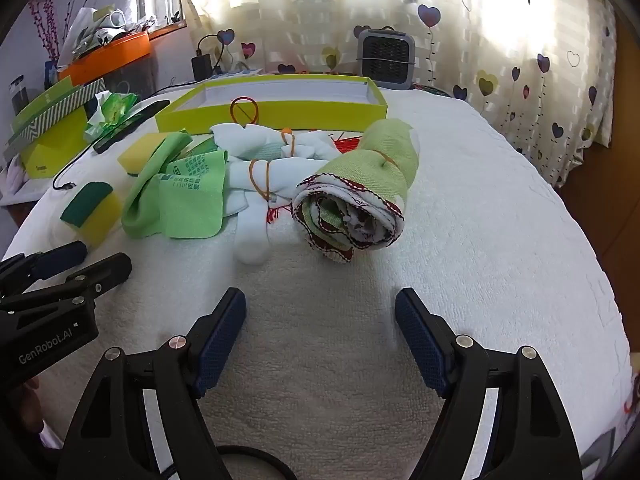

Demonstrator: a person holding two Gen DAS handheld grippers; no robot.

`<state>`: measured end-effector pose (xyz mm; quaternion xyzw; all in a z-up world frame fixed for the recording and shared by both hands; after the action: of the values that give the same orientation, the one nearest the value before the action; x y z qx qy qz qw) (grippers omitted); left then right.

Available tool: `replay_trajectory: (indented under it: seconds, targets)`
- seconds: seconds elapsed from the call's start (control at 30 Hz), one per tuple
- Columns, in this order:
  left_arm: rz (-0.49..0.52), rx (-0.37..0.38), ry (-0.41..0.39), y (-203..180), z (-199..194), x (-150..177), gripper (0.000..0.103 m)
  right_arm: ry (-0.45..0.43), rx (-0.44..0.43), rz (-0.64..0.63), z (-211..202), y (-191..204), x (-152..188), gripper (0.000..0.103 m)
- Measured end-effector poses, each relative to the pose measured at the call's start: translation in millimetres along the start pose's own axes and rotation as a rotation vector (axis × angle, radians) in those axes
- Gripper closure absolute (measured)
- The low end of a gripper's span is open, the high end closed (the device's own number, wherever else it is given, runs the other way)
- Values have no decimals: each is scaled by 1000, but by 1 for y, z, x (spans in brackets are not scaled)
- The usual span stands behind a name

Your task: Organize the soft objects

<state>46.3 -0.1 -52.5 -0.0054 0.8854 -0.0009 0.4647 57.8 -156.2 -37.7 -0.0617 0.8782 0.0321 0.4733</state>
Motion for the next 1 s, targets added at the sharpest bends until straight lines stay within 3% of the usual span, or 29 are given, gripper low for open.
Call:
replay_trajectory:
  seconds: [1.0]
  targets:
    - [-6,0,-7,-1,-1,1,41,-4,-2,3,0,0,0,26]
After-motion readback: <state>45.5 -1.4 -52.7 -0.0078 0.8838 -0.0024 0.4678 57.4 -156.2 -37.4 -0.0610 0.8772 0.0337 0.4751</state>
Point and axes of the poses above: each gripper's, at about its wrist camera, not at the fingertips, and z roughly the way its jaws point, y to its left, x to its underside, the point moved 7 cm from there along z, roughly the way its jaws point, and after that the axes turned 14 degrees about -y, right-handed, at the moved point
